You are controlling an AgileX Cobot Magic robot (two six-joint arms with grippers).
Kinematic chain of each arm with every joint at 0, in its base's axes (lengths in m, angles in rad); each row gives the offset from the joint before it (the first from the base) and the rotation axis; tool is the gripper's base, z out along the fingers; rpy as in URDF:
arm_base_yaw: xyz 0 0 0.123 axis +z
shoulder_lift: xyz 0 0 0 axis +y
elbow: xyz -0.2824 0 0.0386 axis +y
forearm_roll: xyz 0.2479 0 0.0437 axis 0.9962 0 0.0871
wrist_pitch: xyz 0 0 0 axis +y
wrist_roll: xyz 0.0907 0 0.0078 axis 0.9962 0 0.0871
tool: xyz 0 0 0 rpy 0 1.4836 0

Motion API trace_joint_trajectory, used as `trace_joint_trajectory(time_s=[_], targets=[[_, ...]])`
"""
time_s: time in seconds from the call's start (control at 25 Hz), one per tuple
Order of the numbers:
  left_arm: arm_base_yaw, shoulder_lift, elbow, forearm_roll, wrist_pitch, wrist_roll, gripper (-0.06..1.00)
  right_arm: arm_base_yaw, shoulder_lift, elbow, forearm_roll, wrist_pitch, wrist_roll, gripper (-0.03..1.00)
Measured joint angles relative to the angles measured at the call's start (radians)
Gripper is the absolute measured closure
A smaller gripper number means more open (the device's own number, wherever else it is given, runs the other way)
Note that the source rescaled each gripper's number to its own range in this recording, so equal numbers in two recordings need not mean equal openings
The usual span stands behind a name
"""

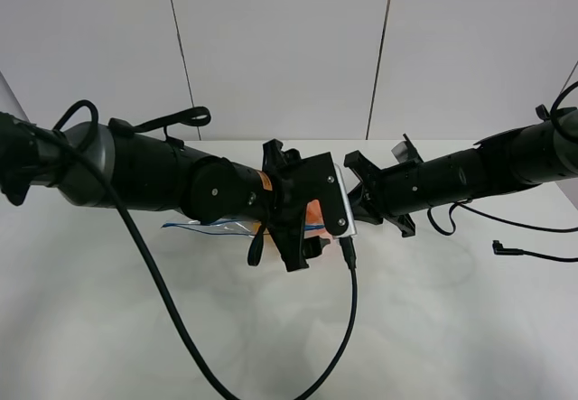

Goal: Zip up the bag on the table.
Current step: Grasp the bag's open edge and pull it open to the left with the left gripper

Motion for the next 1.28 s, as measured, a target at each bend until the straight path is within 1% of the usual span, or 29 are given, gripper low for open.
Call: trace_joint_trajectory(time_s=[0.08,0.2,0.68,0.96,1.2,1.28], targets=[[0.000,0.000,0.000,0.000,0.000,-0.028,0.01,0.000,0.000,0.000,0.000,0.000,0.000,0.97],[0.000,0.000,0.000,0.000,0.005,-0.039,0.04,0.000,0.000,0.000,0.000,0.000,0.001,0.97],[-0.007,0.000,0.000,0.000,0.030,-0.042,0.05,0.000,0.000,-0.001,0.000,0.000,0.002,0.97],[-0.007,0.000,0.000,0.000,0.030,-0.030,0.20,0.000,0.000,-0.001,0.000,0.000,0.002,0.97],[-0.007,0.000,0.000,0.000,0.030,-0.027,0.24,0.000,0.000,-0.001,0.000,0.000,0.002,0.97],[-0.007,0.000,0.000,0.000,0.030,-0.027,0.28,0.000,0.000,-0.001,0.000,0.000,0.002,0.97]])
